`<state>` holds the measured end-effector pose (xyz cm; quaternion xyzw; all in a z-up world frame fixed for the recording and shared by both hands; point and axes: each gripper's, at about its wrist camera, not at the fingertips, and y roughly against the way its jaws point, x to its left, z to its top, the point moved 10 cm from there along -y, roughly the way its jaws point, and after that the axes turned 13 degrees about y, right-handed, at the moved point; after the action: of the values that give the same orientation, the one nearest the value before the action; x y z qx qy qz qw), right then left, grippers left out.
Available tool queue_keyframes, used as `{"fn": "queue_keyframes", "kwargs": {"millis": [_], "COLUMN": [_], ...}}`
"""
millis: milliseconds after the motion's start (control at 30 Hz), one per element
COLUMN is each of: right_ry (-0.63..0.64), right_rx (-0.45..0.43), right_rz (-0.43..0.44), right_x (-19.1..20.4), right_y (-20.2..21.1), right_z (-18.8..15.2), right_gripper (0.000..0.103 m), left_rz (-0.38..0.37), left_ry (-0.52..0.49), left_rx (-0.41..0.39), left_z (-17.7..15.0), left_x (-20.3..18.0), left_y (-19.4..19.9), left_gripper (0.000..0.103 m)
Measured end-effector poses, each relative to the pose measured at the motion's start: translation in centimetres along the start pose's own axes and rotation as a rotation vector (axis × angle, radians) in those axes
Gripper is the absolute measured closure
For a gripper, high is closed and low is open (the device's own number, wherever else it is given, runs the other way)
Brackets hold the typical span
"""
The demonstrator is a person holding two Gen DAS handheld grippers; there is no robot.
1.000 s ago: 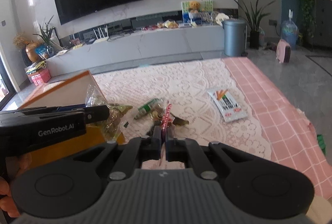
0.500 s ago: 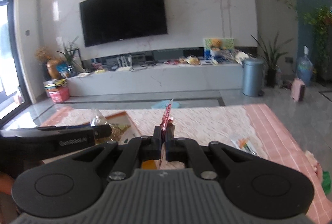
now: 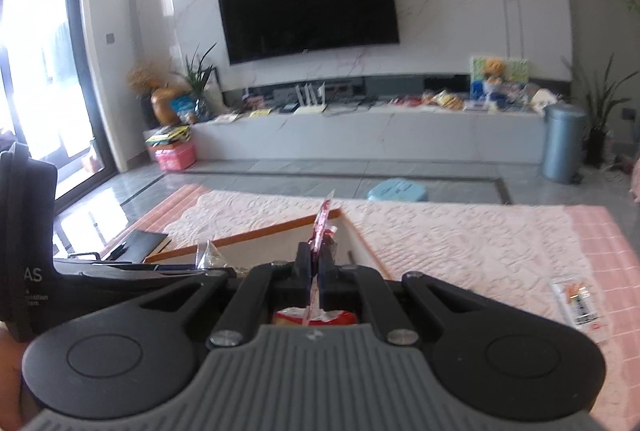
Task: Organize snacks
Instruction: 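Carry both packets into the orange box and open both tools to release them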
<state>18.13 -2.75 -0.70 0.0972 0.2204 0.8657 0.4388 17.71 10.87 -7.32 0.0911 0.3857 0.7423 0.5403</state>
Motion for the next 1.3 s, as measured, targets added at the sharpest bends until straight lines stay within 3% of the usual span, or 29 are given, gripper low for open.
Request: {"fn": "queue_keyframes", "kwargs": {"millis": [167,367,567,767,1033,1300], "right_ry": [-0.029,-0.031,-0.088,-0.146,-0.136,-0.108], "right_rx": [0.061,0.097,0.107,0.147,0.227,0.298], "right_rz": [0.054,0.088,0.127,0.166,0.126,0.077], "right_x": [0.8,1.7,1.5,1.5,0.9,0.4], "right_y": [-3.8,-7.6,-10.9,-13.8,-15.5,-16.0], "right_z": [-0.6,-1.1,-0.8,-1.5,-3.7,-5.2], "right_gripper": [0.103,0.103,0.103,0.103,0.103,0.098], "left_rz": [0.038,0.086,0.038,0.074,0.100,0.106], "left_ry": [0.058,0.050,0.087,0.059,0.040,0.084], "left_rx": [0.077,0.110,0.147,0.164,0.186,0.213], "left_z": [-0.4,-0.9,-1.1,-1.9,-2.5,-2.7], "left_x": [3.0,4.0,3.7,3.9,3.8,4.3], "left_y": [-1.8,-3.5,-5.3,-6.3,-7.1,-7.2], "left_gripper": [0.066,0.066,0.066,0.066,0.065,0.056]}}
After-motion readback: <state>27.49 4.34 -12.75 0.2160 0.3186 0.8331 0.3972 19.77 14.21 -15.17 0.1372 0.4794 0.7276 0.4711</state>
